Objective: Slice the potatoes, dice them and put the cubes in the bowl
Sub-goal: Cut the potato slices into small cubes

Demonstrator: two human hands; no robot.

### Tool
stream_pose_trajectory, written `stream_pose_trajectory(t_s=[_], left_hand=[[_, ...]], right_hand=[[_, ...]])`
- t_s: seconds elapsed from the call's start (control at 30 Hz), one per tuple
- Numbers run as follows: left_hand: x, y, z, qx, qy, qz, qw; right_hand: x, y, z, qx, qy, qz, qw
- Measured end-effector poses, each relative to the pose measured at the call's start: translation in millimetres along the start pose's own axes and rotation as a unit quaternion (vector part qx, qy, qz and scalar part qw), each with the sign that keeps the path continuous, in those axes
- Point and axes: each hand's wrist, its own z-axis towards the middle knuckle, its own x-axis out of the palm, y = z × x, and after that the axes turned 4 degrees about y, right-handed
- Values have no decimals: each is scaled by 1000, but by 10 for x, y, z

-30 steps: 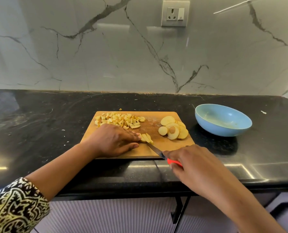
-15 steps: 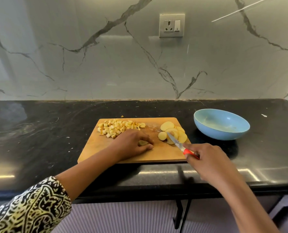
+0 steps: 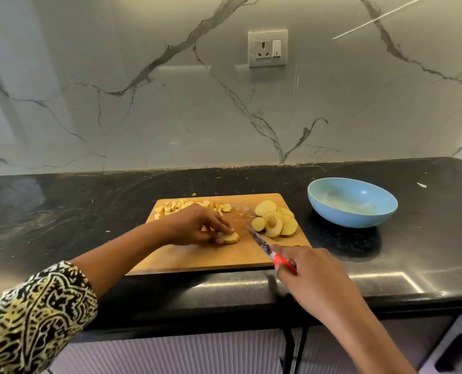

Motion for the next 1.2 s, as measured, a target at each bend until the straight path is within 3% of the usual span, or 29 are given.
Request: stream_pose_trajectory(t_s=[0.2, 0.33, 0.8, 0.93, 1.2], left_hand=[[309, -232, -84, -91, -156, 59, 982], [399, -318, -38, -130, -206, 76, 967], [349, -300, -121, -154, -205, 43, 966], [332, -305, -103, -158, -197, 56, 966], [328, -298, -68, -164, -199, 58, 964]], right_hand=[[87, 131, 205, 1, 5, -59, 998], [236, 247, 341, -17, -12, -107, 994], [96, 220, 369, -25, -1, -59, 998], [58, 305, 385, -37, 46, -91, 994], [260, 381, 574, -61, 67, -127, 988]])
